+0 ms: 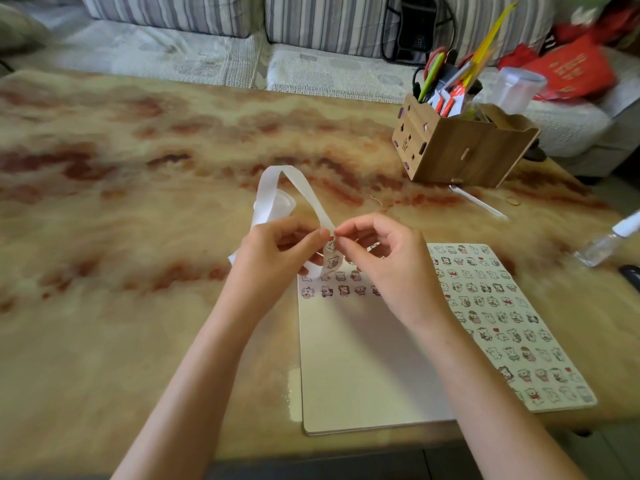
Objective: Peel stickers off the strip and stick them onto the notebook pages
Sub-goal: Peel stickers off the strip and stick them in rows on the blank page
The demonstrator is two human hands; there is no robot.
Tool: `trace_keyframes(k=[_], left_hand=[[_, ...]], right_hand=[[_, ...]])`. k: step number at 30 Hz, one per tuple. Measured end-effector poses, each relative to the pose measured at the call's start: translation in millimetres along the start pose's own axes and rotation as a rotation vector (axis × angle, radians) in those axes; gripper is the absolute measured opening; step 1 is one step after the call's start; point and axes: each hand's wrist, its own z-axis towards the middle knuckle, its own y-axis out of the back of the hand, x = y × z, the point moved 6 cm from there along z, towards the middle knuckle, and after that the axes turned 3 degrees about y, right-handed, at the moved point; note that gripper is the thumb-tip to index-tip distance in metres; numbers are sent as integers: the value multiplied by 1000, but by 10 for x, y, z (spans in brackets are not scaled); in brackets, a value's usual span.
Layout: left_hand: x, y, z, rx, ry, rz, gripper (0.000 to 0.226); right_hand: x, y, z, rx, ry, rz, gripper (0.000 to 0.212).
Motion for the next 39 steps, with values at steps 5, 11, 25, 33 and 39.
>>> trace_keyframes(k=[5,11,25,33,39], left_hand=[[-10,-21,-11,20,-4,19,13],[12,-29,-16,7,17,33,16],[109,55,4,-86,84,42,17],[131,74,5,-97,104,73,17],[131,72,0,-89,108,79,16]], right_hand=[[-15,12,6,3,-9,-12,8],[-57,14,0,55,-57,-40,7],[-303,383,1,228,-380,-44,6],[-499,619,-96,263,-566,-291,5],[-488,566,-80,299,-522,-373,7]])
